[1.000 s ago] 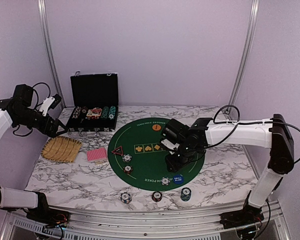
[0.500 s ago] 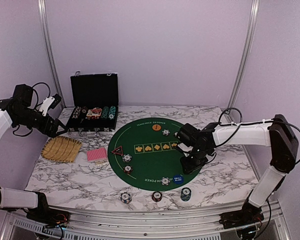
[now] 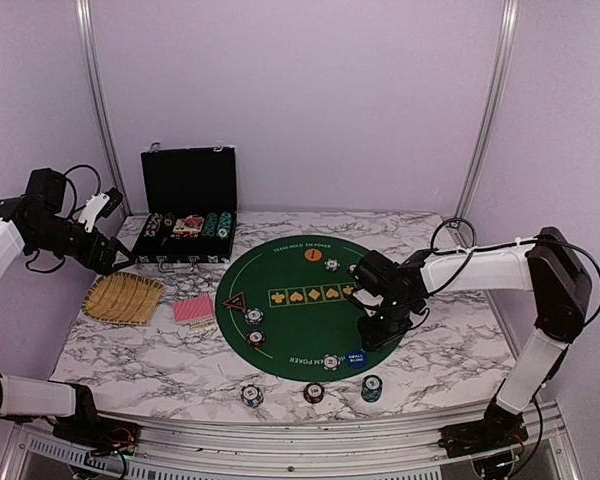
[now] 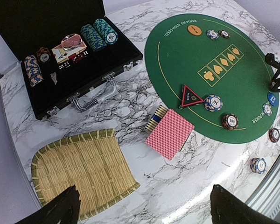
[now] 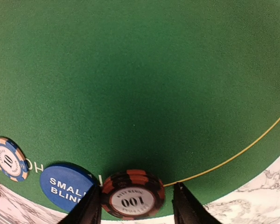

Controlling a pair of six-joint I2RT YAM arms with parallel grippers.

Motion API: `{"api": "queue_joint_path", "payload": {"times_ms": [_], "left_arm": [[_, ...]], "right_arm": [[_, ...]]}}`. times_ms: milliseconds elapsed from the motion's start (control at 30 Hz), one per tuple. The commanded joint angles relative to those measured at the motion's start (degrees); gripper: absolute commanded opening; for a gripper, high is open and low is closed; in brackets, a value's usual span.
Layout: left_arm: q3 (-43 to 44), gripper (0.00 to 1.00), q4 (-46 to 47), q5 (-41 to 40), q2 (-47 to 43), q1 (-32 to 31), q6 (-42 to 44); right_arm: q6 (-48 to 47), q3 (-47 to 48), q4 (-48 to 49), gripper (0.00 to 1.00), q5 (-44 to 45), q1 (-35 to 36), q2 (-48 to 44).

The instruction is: Distribute texas hold em gaming equipment

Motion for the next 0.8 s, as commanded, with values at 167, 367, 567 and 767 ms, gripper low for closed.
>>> {"api": "queue_joint_path", "payload": {"times_ms": [167,367,567,767], "left_arm": [[0.8,0.99,-1.3,0.5,-0.7,-0.2,0.5],[0.9,0.99,-1.4,0.6,-0.9,-0.2,0.4],[1.1,0.99,-1.3,0.8,-0.9,-0.2,0.3],[1.2,0.99,-1.3,1.0,-0.7,-0.2,0.3]], "right_arm": [[-0.2,2.0,-1.5,0.74,1.2,-0.3,-0.9],[0.4,5.3,-6.3,0.76,2.9,1.9,-5.4],[2.8,6.4,-13.1,0.82,2.7,11.7,-7.8],[5.5,4.0,-15.4,0.83,-0.3,18.3,-8.6]]}}
